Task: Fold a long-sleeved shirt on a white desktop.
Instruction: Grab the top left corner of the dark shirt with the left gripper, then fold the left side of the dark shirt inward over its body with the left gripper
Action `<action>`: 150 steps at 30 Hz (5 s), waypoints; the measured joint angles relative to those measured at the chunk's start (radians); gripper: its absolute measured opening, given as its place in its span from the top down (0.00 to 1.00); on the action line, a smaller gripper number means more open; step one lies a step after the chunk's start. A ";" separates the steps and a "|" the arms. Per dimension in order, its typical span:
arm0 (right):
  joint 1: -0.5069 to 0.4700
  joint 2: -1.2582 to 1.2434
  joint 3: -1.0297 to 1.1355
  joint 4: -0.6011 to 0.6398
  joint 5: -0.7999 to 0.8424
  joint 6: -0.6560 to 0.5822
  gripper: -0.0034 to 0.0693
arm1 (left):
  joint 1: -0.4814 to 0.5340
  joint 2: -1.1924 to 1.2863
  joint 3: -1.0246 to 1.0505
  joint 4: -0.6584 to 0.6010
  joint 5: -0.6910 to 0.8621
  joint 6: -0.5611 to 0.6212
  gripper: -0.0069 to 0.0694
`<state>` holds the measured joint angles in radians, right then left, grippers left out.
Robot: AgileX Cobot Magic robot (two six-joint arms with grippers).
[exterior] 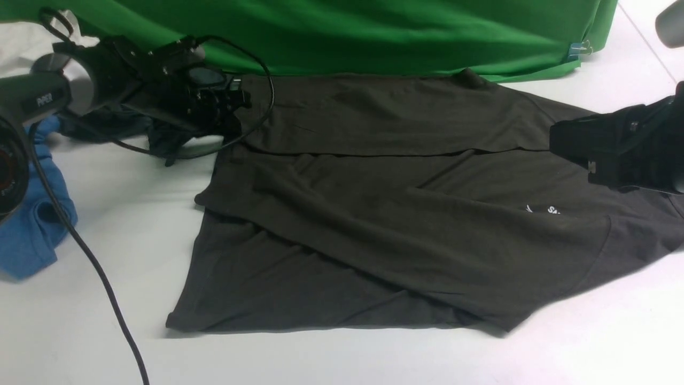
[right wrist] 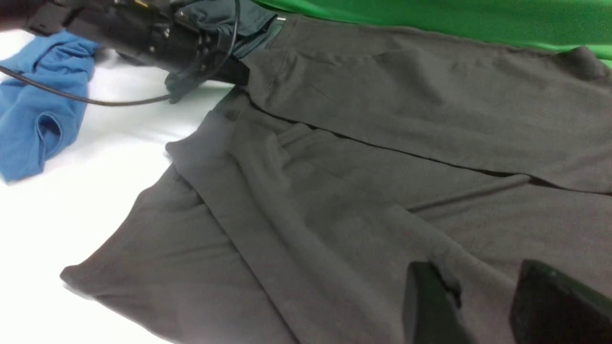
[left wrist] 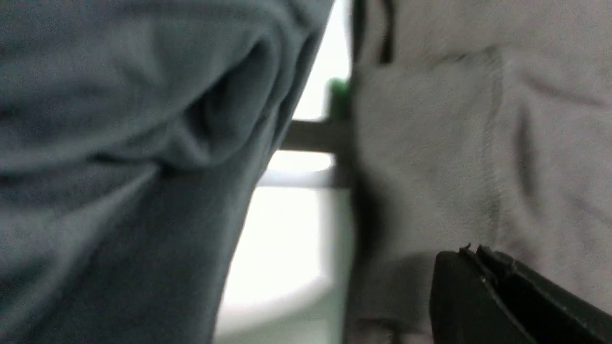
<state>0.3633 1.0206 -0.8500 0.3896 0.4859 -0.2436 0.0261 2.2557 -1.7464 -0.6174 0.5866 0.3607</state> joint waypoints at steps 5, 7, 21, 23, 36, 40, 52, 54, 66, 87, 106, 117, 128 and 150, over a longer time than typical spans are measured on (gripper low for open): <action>0.000 0.000 0.000 0.001 0.002 0.000 0.62 | 0.000 -0.069 0.000 0.039 0.038 0.000 0.89; 0.000 0.000 0.000 0.001 0.008 0.000 0.62 | 0.000 -0.095 -0.001 0.061 0.084 -0.001 0.89; 0.000 0.000 0.000 0.001 0.053 0.000 0.62 | 0.000 -0.064 -0.003 0.282 0.081 -0.187 0.61; 0.000 0.000 0.000 0.001 0.053 0.000 0.62 | 0.000 -0.047 -0.003 0.251 0.066 -0.114 0.52; 0.000 0.000 0.000 0.002 0.068 0.023 0.62 | 0.000 0.033 -0.003 0.102 -0.006 0.096 0.45; 0.000 0.000 0.000 0.002 0.074 0.025 0.62 | 0.000 0.038 -0.003 0.095 -0.023 0.103 0.59; 0.000 0.000 0.000 0.002 0.075 0.026 0.62 | 0.000 0.029 -0.003 0.095 -0.025 0.103 0.88; 0.000 0.000 0.000 0.002 0.075 0.026 0.62 | 0.001 0.009 -0.003 0.095 -0.026 0.105 0.88; 0.000 0.000 0.000 0.002 0.075 0.025 0.62 | 0.010 -0.029 -0.003 0.040 0.105 0.154 0.88; 0.001 0.000 0.000 0.000 0.075 0.022 0.62 | 0.080 -0.216 -0.003 0.066 0.456 0.049 0.88; 0.001 0.000 0.000 -0.005 0.072 0.022 0.62 | 0.021 -0.089 -0.003 0.170 0.419 -0.185 0.43; 0.001 0.000 0.000 -0.005 0.091 0.022 0.62 | 0.022 0.003 -0.003 0.037 0.286 -0.166 0.28; 0.001 0.000 0.000 -0.005 0.112 0.023 0.62 | 0.022 0.012 -0.003 0.018 0.232 -0.132 0.46; 0.001 0.000 0.000 -0.004 0.112 0.023 0.62 | 0.022 -0.039 -0.003 0.069 0.250 -0.130 0.80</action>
<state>0.3640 1.0206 -0.8500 0.3856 0.5976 -0.2209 0.0478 2.2167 -1.7494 -0.5479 0.8364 0.2309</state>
